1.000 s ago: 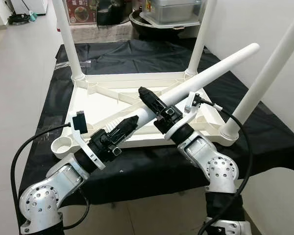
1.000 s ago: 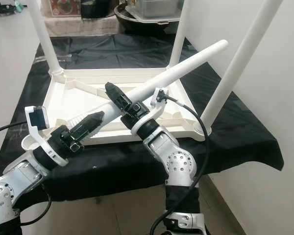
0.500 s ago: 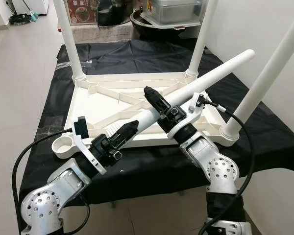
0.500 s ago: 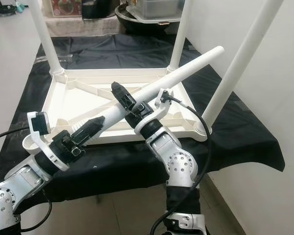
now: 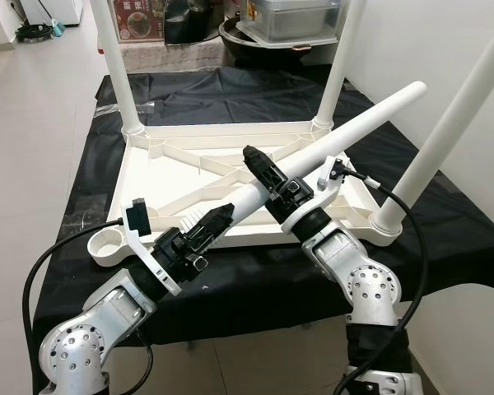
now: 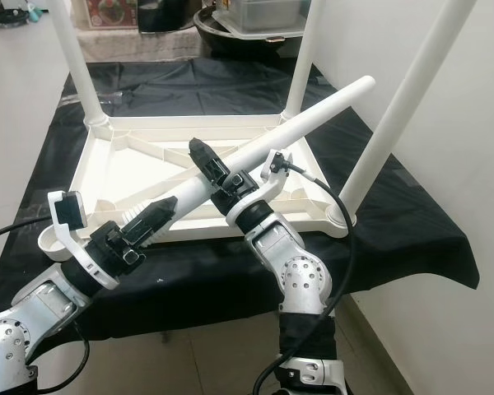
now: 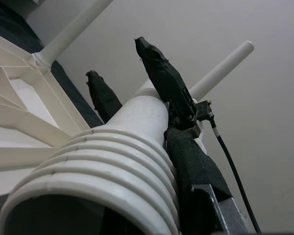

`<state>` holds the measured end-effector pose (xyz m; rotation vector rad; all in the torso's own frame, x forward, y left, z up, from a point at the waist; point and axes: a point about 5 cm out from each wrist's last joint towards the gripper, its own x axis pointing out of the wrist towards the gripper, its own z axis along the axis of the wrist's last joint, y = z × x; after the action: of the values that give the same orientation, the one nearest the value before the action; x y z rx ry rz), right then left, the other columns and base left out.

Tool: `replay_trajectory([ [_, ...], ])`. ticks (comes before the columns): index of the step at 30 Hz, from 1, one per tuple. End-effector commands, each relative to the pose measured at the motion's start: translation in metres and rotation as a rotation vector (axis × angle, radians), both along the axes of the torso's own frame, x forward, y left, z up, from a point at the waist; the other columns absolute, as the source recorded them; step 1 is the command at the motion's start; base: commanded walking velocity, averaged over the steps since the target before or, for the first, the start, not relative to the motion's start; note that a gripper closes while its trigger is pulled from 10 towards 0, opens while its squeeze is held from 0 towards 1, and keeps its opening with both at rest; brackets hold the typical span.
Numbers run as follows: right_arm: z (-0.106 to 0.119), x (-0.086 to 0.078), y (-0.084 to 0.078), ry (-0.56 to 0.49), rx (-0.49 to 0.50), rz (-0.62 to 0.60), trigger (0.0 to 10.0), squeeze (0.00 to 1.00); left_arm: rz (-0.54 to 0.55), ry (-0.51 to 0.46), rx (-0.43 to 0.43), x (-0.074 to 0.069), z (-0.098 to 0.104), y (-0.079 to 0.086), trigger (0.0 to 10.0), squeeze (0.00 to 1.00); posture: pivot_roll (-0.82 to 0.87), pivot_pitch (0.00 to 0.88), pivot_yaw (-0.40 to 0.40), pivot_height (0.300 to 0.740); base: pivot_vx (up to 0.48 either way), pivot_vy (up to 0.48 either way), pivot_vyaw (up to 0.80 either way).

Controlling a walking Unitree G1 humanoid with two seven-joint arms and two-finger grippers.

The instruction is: Building children table

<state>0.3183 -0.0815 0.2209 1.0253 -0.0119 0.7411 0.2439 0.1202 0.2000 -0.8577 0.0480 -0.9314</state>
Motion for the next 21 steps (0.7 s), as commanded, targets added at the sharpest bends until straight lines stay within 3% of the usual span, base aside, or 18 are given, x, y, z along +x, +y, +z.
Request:
replay_trajectory([
  [1, 0.003, -0.002, 0.011, -0.005, 0.037, 0.02, 0.0, 0.0, -0.06, -0.011, 0.0, -0.005, 0.002, -0.009, 10.0, 0.0, 0.07, 0.087, -0.063, 0.74, 0.0, 0.0, 0.0],
  [12, 0.004, -0.002, 0.011, -0.006, 0.037, 0.018, 0.0, 0.0, -0.064, -0.004, 0.006, -0.005, 0.0, -0.009, 10.0, 0.0, 0.07, 0.09, -0.06, 0.74, 0.0, 0.0, 0.0],
  [20, 0.007, -0.001, 0.01, -0.017, 0.043, 0.015, 0.0, 0.0, -0.09, 0.06, 0.035, -0.007, -0.011, -0.007, 10.0, 0.0, 0.07, 0.089, -0.061, 0.74, 0.0, 0.0, 0.0],
  [21, 0.008, -0.001, 0.01, -0.018, 0.044, 0.012, 0.0, 0.0, -0.085, 0.077, 0.031, -0.005, -0.012, -0.005, 10.0, 0.05, 0.07, 0.087, -0.06, 0.74, 0.0, 0.0, 0.0],
])
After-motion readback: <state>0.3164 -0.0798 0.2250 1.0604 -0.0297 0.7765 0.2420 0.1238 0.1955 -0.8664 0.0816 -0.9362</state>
